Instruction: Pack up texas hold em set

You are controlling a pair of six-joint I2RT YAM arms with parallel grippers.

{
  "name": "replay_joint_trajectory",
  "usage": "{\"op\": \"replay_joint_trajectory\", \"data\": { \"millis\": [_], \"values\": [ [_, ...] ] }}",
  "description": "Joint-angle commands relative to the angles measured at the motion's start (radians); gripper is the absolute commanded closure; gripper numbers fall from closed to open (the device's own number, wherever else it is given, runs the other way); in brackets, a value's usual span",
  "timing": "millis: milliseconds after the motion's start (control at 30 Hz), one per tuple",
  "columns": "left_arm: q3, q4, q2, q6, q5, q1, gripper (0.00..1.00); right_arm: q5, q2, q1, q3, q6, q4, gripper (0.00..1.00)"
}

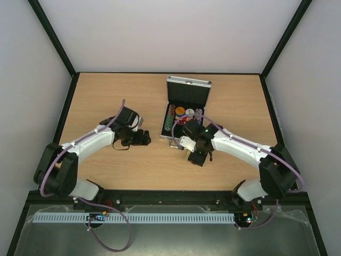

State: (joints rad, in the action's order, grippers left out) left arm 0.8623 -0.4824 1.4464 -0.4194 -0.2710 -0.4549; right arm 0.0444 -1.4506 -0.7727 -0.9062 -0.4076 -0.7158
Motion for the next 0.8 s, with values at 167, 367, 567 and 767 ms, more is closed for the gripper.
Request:
{"op": "replay_joint_trajectory", "data": {
  "millis": [167,367,567,767],
  "values": [
    [-0.047,0.033,-0.104,-0.036,-0.02,0.001,0.13,0.181,-0.01,0.014,-0.256,-0.21,-0.078,0.36],
    [-0.067,0.056,-0.149,-0.059,-0.041,-0.005,0.14,0.189,-0.184,0.088,-0.453,-0.287,-0.037,0.36],
    [-0.078,0.072,-0.152,-0.067,-0.074,-0.017,0.14,0.171,-0.338,0.119,-0.612,-0.329,-0.002,0.36],
    [-0.079,0.091,-0.133,-0.074,-0.089,-0.035,0.15,0.159,-0.442,0.125,-0.702,-0.386,0.02,0.36]
  ]
}}
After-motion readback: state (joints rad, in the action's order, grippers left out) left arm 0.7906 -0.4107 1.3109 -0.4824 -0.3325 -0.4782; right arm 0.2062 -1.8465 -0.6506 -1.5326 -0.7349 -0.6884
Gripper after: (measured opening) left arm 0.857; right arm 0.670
